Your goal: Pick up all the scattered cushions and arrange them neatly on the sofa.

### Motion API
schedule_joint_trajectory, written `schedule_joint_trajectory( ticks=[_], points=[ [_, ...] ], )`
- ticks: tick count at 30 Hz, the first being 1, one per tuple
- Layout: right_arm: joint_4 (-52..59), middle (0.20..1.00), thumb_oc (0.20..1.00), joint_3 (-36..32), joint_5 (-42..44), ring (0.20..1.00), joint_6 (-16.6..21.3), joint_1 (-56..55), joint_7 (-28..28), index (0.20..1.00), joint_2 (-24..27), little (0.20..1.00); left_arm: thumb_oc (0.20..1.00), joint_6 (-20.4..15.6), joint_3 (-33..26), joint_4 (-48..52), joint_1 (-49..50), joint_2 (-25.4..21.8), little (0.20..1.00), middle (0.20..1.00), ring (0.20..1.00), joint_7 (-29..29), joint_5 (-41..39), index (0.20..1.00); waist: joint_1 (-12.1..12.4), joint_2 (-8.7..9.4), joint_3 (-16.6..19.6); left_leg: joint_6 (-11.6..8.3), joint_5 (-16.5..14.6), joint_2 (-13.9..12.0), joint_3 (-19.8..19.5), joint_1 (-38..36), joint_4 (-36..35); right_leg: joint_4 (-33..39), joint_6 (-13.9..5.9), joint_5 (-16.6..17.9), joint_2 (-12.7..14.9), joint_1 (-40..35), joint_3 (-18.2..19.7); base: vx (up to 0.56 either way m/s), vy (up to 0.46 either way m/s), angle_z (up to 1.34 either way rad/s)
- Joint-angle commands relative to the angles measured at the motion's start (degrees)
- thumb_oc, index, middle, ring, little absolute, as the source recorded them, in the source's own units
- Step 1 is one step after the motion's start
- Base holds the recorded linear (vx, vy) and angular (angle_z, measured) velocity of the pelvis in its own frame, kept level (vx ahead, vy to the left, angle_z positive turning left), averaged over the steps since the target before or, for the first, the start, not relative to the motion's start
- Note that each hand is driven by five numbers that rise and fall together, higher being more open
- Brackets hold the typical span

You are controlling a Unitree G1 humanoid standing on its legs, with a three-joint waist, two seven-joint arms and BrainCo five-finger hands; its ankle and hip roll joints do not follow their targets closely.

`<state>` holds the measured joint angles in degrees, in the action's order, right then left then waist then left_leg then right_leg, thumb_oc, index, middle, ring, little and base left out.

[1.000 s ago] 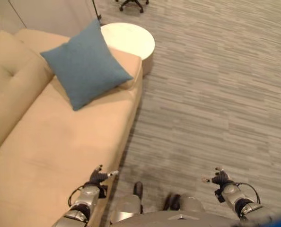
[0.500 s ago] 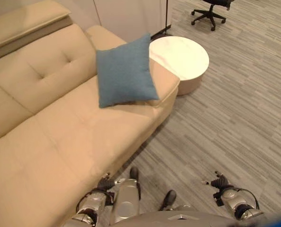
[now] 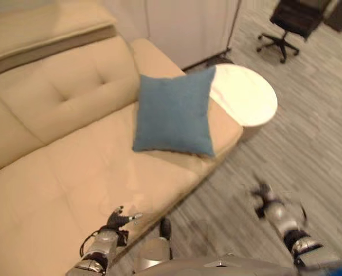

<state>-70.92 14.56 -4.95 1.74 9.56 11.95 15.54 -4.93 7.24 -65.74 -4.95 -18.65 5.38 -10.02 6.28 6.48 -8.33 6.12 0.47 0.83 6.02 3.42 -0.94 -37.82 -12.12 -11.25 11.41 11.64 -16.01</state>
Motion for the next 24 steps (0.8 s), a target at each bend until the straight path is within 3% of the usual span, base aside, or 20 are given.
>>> schedule_joint_trajectory(
  ticks=[1,3,4,5,10,13,14,15,16,17,18,19,24],
  points=[
    [2.2,1.000,1.000,0.3,0.9,1.000,0.5,0.8,0.1,1.000,1.9,1.000,1.000,-1.2,1.3,-1.9,0.4,2.1,1.000,1.000,1.000,0.6,0.8,1.000,-0.3,-2.56,-0.9,-4.54,-5.9,0.6,-4.3,-0.4,5.8,19.3,2.58,9.5,-5.2,-1.8,0.5,0.36,-0.029,0.57],
    [1.7,1.000,1.000,0.2,1.6,1.000,0.2,0.6,0.0,1.000,2.2,1.000,1.000,-1.2,2.1,-2.3,0.0,2.8,1.000,1.000,1.000,0.5,1.0,1.000,-1.8,-2.85,-1.1,-4.92,-6.2,1.7,-7.1,-1.8,5.5,25.8,2.76,10.4,-5.7,-0.6,5.2,0.24,-0.032,0.54],
    [1.7,1.000,1.000,0.2,1.6,1.000,0.2,0.6,0.0,1.000,2.2,1.000,1.000,-1.2,2.1,-2.3,0.0,2.8,1.000,1.000,1.000,0.5,1.0,1.000,-1.8,-2.85,-1.1,-4.92,-6.2,1.7,-7.1,-1.8,5.5,25.8,2.76,10.4,-5.7,-0.6,5.2,0.27,-0.082,0.99],
    [1.1,1.000,1.000,0.3,1.6,1.000,0.0,0.4,-0.1,1.000,2.5,1.000,1.000,-1.5,2.6,-2.8,-0.5,3.4,1.000,1.000,1.000,0.6,1.3,1.000,-2.8,-2.87,-1.2,-5.42,-6.7,2.6,-9.7,-3.0,5.1,31.1,2.03,13.6,-5.3,1.0,8.0,0.25,-0.088,1.11],
    [0.4,1.000,1.000,-0.9,2.8,1.000,0.6,-0.6,0.0,1.000,3.2,1.000,1.000,-1.9,3.5,-3.4,-0.9,4.2,1.000,1.000,1.000,0.6,1.6,1.000,-3.6,-2.24,-0.5,-7.35,-8.5,3.5,-13.7,-4.1,7.0,35.2,2.20,14.8,-4.6,-2.7,7.0,0.22,-0.129,1.01],
    [0.9,1.000,1.000,-1.7,4.1,1.000,1.2,-0.8,0.4,1.000,3.7,1.000,1.000,-2.0,3.8,-2.7,-1.9,4.6,1.000,1.000,1.000,0.7,1.2,1.000,-4.9,-1.64,-0.9,-9.10,-7.9,1.1,-7.9,-0.1,13.5,37.8,2.59,14.6,-3.9,-5.8,4.6,0.06,-0.118,0.82],
    [0.9,1.000,1.000,-1.7,4.1,1.000,1.2,-0.8,0.4,1.000,3.7,1.000,1.000,-2.0,3.8,-2.7,-1.9,4.6,1.000,1.000,1.000,0.7,1.2,1.000,-4.9,-1.68,-0.8,-9.11,-8.1,1.1,-7.9,0.2,13.8,37.8,2.60,14.6,-3.9,-5.7,4.6,0.00,-0.074,0.86],
    [1.1,1.000,1.000,-2.1,5.2,1.000,1.4,-0.8,0.8,1.000,4.1,1.000,1.000,-2.1,3.8,-1.9,-2.6,4.5,1.000,1.000,1.000,1.1,0.6,1.000,-5.6,-1.43,-1.1,-9.18,-7.7,-1.6,-2.0,3.1,16.8,39.1,3.40,13.9,-3.9,-7.6,2.7,0.01,-0.058,0.65],
    [1.0,1.000,1.000,-2.5,5.5,1.000,1.3,-0.7,1.0,1.000,4.2,1.000,1.000,-2.0,3.8,-1.6,-3.1,4.4,1.000,1.000,1.000,1.3,0.3,1.000,-5.8,-1.30,-1.1,-9.22,-7.2,-3.3,0.6,3.7,16.2,39.7,3.54,13.4,-3.8,-8.3,1.8,0.02,-0.060,0.53],
    [1.0,1.000,1.000,-2.5,5.5,1.000,1.3,-0.7,1.0,1.000,4.2,1.000,1.000,-2.0,3.8,-1.6,-3.1,4.4,1.000,1.000,1.000,1.3,0.3,1.000,-5.8,-1.32,-1.1,-9.24,-7.2,-3.3,0.6,3.7,16.3,39.7,3.55,13.5,-3.8,-8.3,1.8,0.11,0.000,0.62],
    [1.2,1.000,1.000,-3.7,6.6,1.000,1.4,-1.2,1.4,1.000,4.6,1.000,1.000,-2.1,3.8,-0.7,-3.5,4.1,1.000,1.000,1.000,1.8,-0.1,1.000,-6.2,-1.82,-0.7,-10.07,-6.6,-7.1,4.9,3.3,12.8,41.0,2.96,12.3,-4.0,-10.3,-0.4,0.10,0.024,0.83],
    [1.9,1.000,1.000,-4.6,7.6,1.000,1.8,-1.4,1.8,1.000,4.7,1.000,1.000,-2.4,3.4,0.0,-3.5,3.7,1.000,1.000,1.000,2.5,-0.6,1.000,-6.5,-1.54,-0.5,-10.60,-3.0,-8.5,7.4,4.0,10.1,41.0,3.14,12.6,-3.5,-10.4,-1.9,0.10,0.025,0.84],
    [7.2,1.000,1.000,-8.5,9.3,1.000,3.3,-2.6,3.5,1.000,4.7,1.000,1.000,-3.0,0.7,2.3,-2.5,2.2,1.000,1.000,1.000,4.4,-2.2,1.000,-6.8,-1.83,1.0,-10.84,-1.3,-7.6,6.5,0.9,3.6,40.6,2.68,12.0,-3.4,-12.0,-2.5,0.13,0.112,0.11]
  ],
)
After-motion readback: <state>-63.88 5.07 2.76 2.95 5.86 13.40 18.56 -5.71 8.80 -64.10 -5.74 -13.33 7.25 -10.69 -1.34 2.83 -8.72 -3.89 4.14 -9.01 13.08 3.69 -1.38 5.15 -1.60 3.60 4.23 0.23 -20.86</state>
